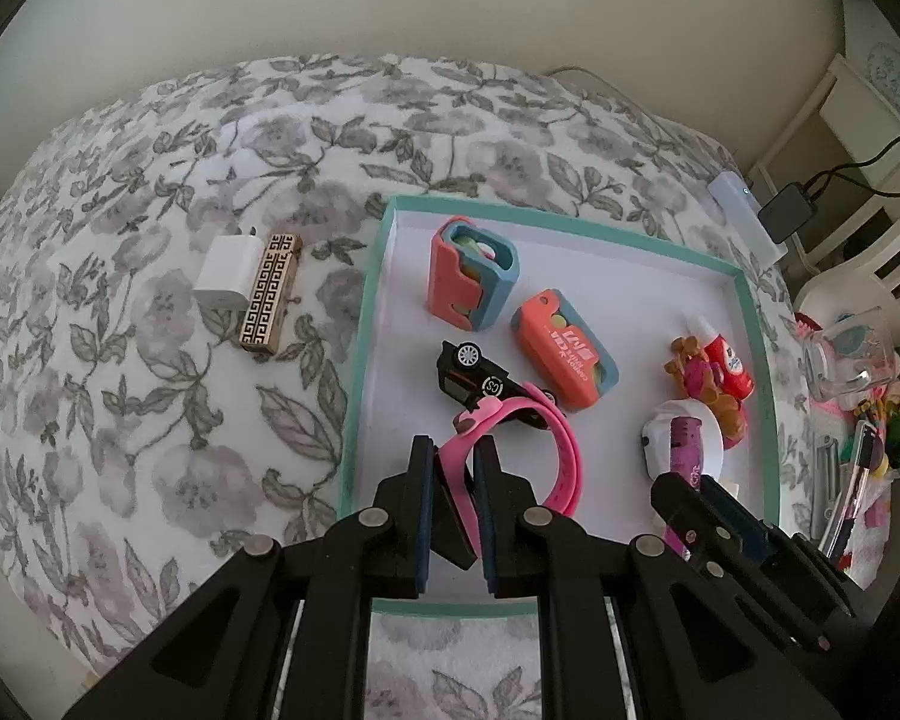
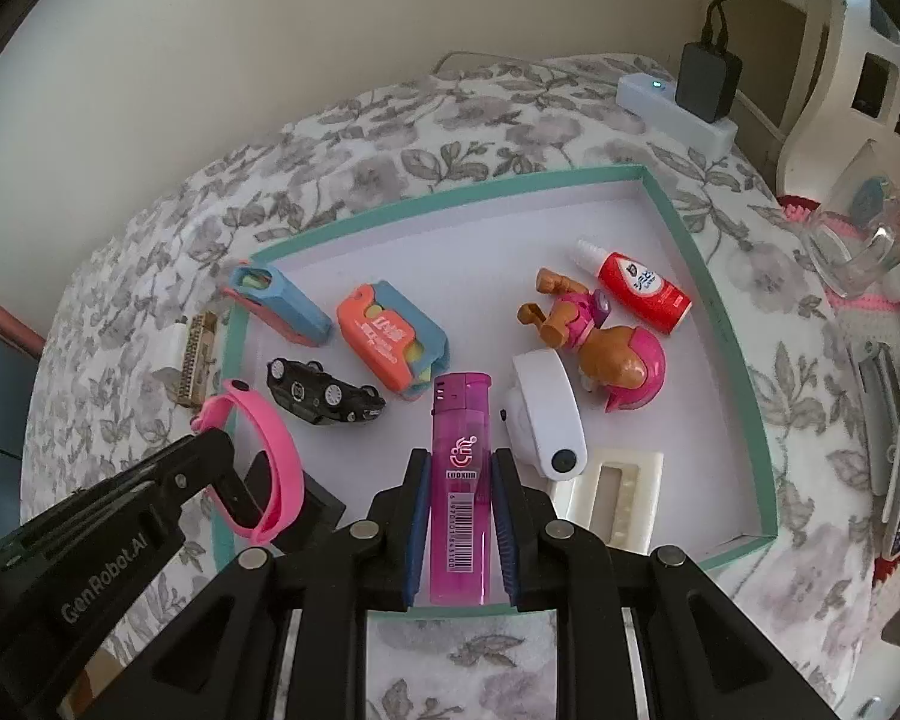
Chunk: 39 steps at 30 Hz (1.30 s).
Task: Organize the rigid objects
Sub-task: 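Carry the pink band with the left tool over the tray while the right tool carries the lighter there, then open the right tool to drop the lighter while the left tool releases the band in the tray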
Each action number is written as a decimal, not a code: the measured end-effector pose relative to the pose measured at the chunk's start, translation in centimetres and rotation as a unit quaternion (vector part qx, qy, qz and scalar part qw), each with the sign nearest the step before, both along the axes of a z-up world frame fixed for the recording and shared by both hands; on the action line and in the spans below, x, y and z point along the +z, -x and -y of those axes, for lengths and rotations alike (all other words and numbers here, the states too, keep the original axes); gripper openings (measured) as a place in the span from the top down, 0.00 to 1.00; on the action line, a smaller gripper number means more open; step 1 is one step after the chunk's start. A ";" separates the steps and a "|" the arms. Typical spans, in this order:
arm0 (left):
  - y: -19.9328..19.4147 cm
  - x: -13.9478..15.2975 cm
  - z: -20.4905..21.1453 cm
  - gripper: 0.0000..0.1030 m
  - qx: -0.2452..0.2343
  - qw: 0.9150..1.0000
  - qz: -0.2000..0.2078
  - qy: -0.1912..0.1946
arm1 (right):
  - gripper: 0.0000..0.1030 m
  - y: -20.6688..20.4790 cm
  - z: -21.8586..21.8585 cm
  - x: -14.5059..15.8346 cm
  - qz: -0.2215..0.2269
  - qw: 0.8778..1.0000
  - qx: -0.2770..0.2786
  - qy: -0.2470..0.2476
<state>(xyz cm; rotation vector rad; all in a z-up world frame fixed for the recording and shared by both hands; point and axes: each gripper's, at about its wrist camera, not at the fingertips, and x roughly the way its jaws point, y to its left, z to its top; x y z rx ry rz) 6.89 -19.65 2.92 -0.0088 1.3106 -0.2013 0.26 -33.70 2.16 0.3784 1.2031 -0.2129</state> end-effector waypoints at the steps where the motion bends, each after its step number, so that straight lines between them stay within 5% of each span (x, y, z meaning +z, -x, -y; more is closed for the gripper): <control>1: 0.0 -0.1 0.0 0.87 0.000 1.000 0.000 0.000 | 0.79 0.0 0.0 -0.1 -0.002 1.000 0.001 0.000; 26: -0.7 -3.0 2.1 0.86 -0.025 0.999 -0.013 -0.035 | 0.79 -0.9 0.5 -4.6 -0.060 0.998 0.003 -0.017; 39: -0.8 -2.8 1.7 0.83 -0.018 0.999 -0.022 -0.015 | 0.79 -0.9 0.2 -3.3 -0.051 0.999 0.007 0.006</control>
